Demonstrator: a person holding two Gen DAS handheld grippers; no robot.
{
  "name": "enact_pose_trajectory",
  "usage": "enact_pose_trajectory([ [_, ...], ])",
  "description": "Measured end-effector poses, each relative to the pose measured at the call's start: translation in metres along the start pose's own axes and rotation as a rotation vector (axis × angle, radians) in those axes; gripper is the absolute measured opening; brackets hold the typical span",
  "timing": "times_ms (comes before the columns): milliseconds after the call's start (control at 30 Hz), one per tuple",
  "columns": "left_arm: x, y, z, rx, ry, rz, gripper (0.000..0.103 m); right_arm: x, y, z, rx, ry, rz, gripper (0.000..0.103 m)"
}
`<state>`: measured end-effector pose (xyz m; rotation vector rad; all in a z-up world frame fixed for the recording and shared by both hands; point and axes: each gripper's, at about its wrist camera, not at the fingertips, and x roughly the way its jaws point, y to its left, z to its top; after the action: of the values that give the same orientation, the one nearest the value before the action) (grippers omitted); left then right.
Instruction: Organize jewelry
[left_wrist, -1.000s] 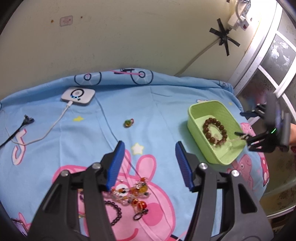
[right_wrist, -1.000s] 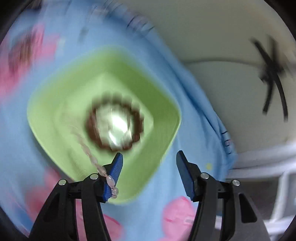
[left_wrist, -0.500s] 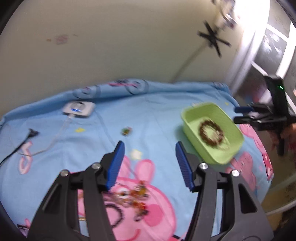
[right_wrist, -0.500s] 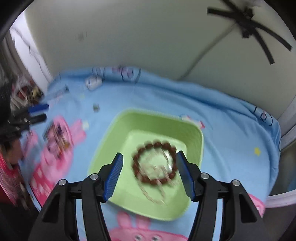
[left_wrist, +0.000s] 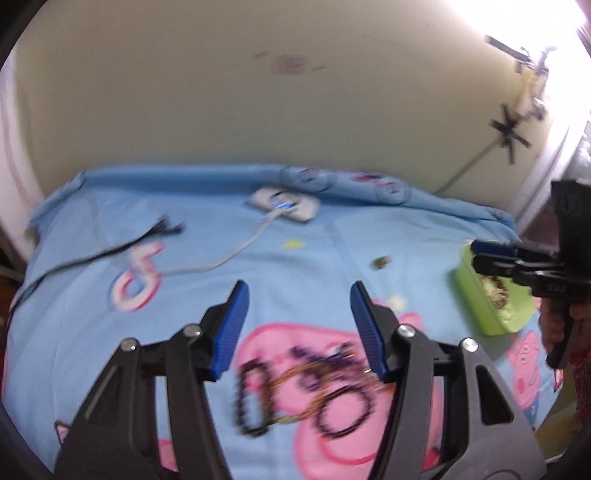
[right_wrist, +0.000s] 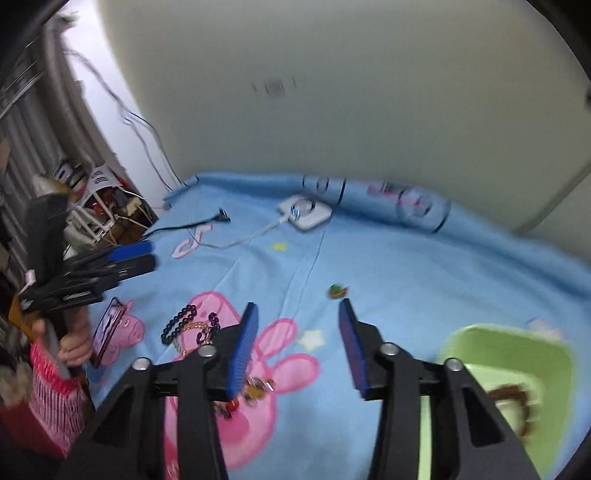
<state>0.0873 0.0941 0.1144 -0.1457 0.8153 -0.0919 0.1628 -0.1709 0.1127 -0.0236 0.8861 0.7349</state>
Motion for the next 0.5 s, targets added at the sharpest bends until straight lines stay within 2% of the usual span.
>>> enact_pose_trajectory([
  [33, 0.001, 0.012, -0.005, -0.024, 0.008, 0.011, 0.055, 0.013, 0.000, -0.001, 0.024, 0.009, -0.009, 0.018],
  [133, 0.008, 0.047, -0.024, -0.092, 0.046, 0.039, 0.055, 0.053, -0.010, -0.001, 0.105, -0.001, -0.108, 0.018],
  [200, 0.011, 0.053, -0.035, -0.104, 0.056, 0.036, 0.055, 0.078, -0.021, 0.006, 0.185, 0.011, -0.143, 0.018],
  [267, 0.015, 0.051, -0.048, -0.094, 0.067, 0.021, 0.055, 0.089, -0.025, 0.011, 0.198, 0.007, -0.154, 0.018],
  [367, 0.028, 0.041, -0.061, -0.058, 0.087, 0.016, 0.054, 0.110, -0.025, 0.018, 0.154, 0.040, -0.184, 0.000],
  [433, 0.039, 0.032, -0.067, -0.027, 0.108, 0.016, 0.038, 0.122, -0.027, 0.016, 0.155, 0.075, -0.179, 0.000],
  [500, 0.051, 0.023, -0.072, -0.002, 0.140, 0.002, 0.031, 0.122, -0.023, 0.011, 0.125, 0.078, -0.166, 0.000],
])
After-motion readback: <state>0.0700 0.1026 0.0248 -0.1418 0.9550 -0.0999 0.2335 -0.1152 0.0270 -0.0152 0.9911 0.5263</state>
